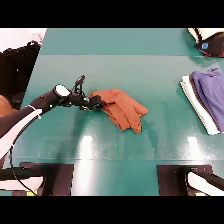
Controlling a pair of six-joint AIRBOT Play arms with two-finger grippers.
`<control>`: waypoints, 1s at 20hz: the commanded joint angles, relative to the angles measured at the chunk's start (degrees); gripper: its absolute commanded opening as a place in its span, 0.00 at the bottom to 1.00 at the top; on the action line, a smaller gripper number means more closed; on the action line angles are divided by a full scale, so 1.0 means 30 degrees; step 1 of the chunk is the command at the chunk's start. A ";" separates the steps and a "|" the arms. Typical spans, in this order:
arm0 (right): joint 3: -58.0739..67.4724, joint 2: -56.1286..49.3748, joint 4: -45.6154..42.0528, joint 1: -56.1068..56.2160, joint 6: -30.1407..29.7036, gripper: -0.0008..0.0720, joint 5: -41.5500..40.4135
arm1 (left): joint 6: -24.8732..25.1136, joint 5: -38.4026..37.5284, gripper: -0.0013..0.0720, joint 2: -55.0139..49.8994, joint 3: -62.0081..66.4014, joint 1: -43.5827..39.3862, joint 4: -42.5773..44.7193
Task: Fold the shirts.
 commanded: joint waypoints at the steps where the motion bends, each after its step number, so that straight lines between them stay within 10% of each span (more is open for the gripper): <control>1: -0.3147 0.0619 -0.0634 0.0029 0.0415 0.03 0.1035 | 0.0546 -0.0947 0.06 0.0568 0.0634 0.0962 0.0146; 3: -0.6725 0.1100 -0.0619 0.0474 0.0415 0.05 0.0874 | 0.0969 -0.0976 0.06 0.1180 0.1056 0.1355 0.0233; 5: -1.0433 0.1071 0.0138 0.1435 0.0415 0.59 0.0481 | 0.0998 -0.0933 0.06 0.1515 0.1348 0.1348 0.0510; 6: -1.2109 0.0816 0.1049 0.2142 0.0408 0.66 0.0066 | 0.0991 -0.0984 0.06 0.1523 0.1421 0.1311 0.0525; 18: -1.5059 -0.5246 0.2790 0.9369 -0.0313 0.61 -0.4452 | 0.0998 -0.1960 0.06 0.1523 0.1421 0.1311 0.0831; 20: -1.4673 -0.5399 0.2441 0.9333 -0.0313 0.29 -0.4583 | 0.0998 -0.2178 0.06 0.1523 0.1421 0.1311 0.0991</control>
